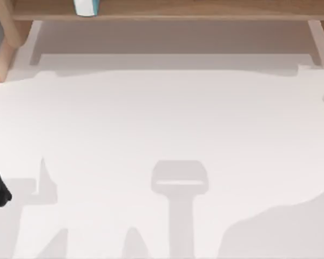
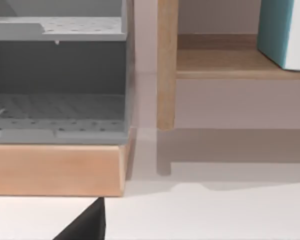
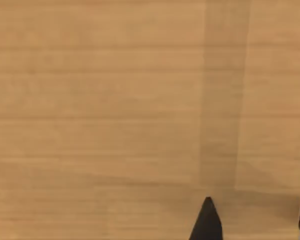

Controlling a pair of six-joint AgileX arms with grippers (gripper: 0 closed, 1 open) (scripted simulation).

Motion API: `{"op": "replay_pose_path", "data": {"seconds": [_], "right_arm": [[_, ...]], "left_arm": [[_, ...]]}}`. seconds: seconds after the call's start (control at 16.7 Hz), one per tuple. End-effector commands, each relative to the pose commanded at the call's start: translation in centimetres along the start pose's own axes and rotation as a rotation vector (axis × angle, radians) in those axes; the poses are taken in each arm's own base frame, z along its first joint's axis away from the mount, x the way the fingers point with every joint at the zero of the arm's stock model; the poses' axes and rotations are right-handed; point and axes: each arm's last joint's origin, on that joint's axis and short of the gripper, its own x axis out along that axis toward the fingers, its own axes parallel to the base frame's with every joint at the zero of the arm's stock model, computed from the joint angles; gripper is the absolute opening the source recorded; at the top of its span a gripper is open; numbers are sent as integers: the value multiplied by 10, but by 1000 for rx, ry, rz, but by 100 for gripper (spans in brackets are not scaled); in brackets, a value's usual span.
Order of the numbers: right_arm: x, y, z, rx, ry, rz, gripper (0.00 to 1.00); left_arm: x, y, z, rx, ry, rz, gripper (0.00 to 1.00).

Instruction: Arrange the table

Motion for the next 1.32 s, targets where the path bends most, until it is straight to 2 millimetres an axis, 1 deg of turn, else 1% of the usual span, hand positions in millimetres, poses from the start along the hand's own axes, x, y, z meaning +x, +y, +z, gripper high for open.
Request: {"op": "replay_pose_path", "data": {"seconds": [0.24,0.3,0.72,0.78,0.9,1.02,1.08,1.2,1.32], "right_arm": [[0,0,0,0,0,0,98],[0,0,0,0,0,0,100],[0,0,0,0,0,0,100],[-7,14,-2,25,11,48,100],[-7,11,0,32,9,45,100],[-5,-7,7,69,4,34,100],[-4,-22,12,96,1,25,100],[-5,-62,26,158,-5,0,100],[-16,-110,45,235,-9,-26,100]], "left_arm": [[0,0,0,0,0,0,100],[0,0,0,0,0,0,100],[0,0,0,0,0,0,100],[0,0,0,0,0,0,100],[0,0,0,0,0,0,100],[0,0,0,0,0,0,100],[0,0,0,0,0,0,100],[0,0,0,0,0,0,100],[0,0,0,0,0,0,100]]}}
